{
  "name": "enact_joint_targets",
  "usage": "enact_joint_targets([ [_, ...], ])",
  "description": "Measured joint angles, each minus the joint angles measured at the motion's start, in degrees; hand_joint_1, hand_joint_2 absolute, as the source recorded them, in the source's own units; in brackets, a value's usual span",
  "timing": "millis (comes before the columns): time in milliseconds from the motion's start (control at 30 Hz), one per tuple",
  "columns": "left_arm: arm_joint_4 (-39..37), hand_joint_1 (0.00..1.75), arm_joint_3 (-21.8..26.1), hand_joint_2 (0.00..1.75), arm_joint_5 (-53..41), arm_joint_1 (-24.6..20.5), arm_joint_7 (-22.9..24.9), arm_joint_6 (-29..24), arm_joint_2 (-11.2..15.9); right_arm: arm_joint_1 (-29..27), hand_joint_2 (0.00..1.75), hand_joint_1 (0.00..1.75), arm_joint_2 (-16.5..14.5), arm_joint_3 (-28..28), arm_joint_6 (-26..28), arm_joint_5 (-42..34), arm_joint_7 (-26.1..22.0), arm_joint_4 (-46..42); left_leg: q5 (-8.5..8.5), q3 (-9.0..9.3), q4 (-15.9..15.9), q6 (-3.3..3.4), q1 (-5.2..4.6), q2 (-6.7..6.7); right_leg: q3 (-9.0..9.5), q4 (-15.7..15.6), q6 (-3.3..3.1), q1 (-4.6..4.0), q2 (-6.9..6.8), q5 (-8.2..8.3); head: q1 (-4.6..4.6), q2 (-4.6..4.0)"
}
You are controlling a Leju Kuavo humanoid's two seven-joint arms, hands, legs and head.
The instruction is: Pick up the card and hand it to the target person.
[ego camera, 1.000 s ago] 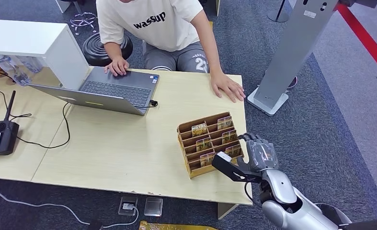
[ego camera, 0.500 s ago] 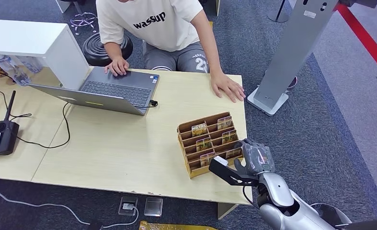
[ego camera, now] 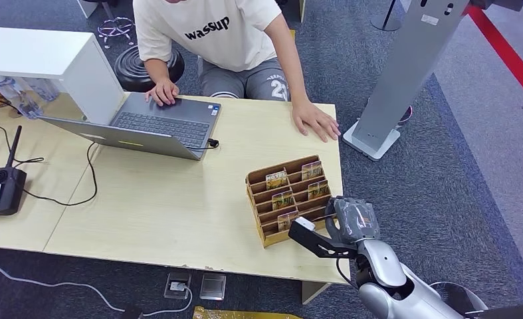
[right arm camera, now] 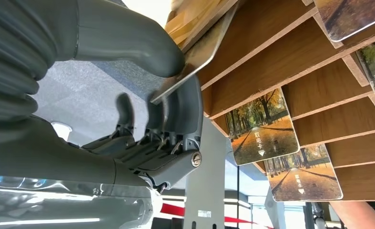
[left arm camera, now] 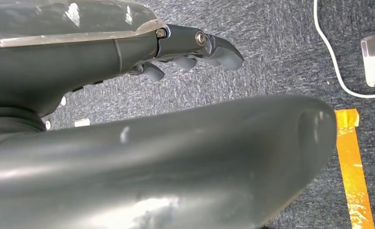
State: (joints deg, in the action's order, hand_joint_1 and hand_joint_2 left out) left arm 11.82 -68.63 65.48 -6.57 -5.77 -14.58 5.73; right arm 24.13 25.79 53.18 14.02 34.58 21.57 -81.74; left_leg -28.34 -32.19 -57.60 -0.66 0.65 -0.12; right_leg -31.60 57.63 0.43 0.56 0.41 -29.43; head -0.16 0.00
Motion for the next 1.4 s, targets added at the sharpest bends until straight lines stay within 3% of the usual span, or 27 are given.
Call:
enact_joint_targets([
  [67, 0.00, 0.00, 0.00, 0.00, 0.00, 0.00, -0.01, 0.01, 0.00, 0.01, 1.75, 1.43, -0.02, 0.00, 0.01, 0.02, -0.01, -0.01, 0.00, 0.00, 0.00, 0.00, 0.00, 0.00, 0.00, 0.00, 0.00, 0.00, 0.00, 0.00, 0.01, 0.00],
  [200, 0.00, 0.00, 0.00, 1.75, -0.01, 0.00, -0.23, -0.38, 0.02, 0.03, 1.75, 1.59, -0.04, 0.00, -0.01, 0.04, -0.04, -0.02, 0.00, 0.00, 0.00, 0.00, 0.00, 0.00, 0.00, 0.00, 0.00, 0.00, 0.00, 0.00, 0.02, 0.00],
  [300, 0.00, 0.00, 0.00, 1.75, -0.03, 0.00, -0.40, -0.83, 0.09, 0.03, 1.75, 1.68, -0.04, 0.00, -0.01, 0.03, -0.03, -0.02, 0.00, 0.00, 0.00, 0.00, 0.00, 0.00, 0.00, 0.00, 0.00, 0.00, 0.00, 0.00, -0.01, 0.00],
  [700, 0.00, 0.00, -0.02, 1.75, -0.63, 0.00, -1.55, -1.49, 0.34, -0.09, 1.75, 1.68, -0.04, -0.14, 0.03, -0.68, 0.05, -0.17, 0.00, 0.01, 0.00, 0.00, 0.00, 0.00, 0.00, 0.00, 0.00, 0.00, 0.00, 0.00, 0.01, 0.00],
  [1033, 0.00, 0.00, -0.02, 1.75, -0.62, 0.03, -1.10, -1.62, 0.70, 1.78, 1.75, 1.68, 0.80, -2.65, -3.51, -12.54, 1.38, -4.84, 0.00, 0.01, 0.00, 0.00, 0.00, 0.01, 0.00, 0.00, 0.00, 0.00, 0.00, 0.00, -0.01, 0.00],
  [1200, 0.00, 0.00, -0.02, 1.75, -0.42, 0.03, -0.95, -1.46, 0.72, 3.48, 1.75, 1.68, 1.40, -4.20, 0.26, -11.26, 1.10, -8.91, 0.00, 0.01, 0.00, 0.00, 0.00, 0.01, 0.00, 0.00, 0.00, 0.00, 0.00, 0.00, 0.03, 0.00],
  [1400, 0.00, 0.00, 0.01, 1.75, 0.03, 0.01, -0.92, -1.46, 0.69, 4.08, 1.75, 1.68, 0.07, -5.69, 5.05, -12.13, -3.26, -12.33, 0.00, 0.00, 0.00, 0.00, 0.00, 0.00, 0.01, 0.01, 0.00, 0.00, 0.00, 0.00, -0.02, 0.00],
])
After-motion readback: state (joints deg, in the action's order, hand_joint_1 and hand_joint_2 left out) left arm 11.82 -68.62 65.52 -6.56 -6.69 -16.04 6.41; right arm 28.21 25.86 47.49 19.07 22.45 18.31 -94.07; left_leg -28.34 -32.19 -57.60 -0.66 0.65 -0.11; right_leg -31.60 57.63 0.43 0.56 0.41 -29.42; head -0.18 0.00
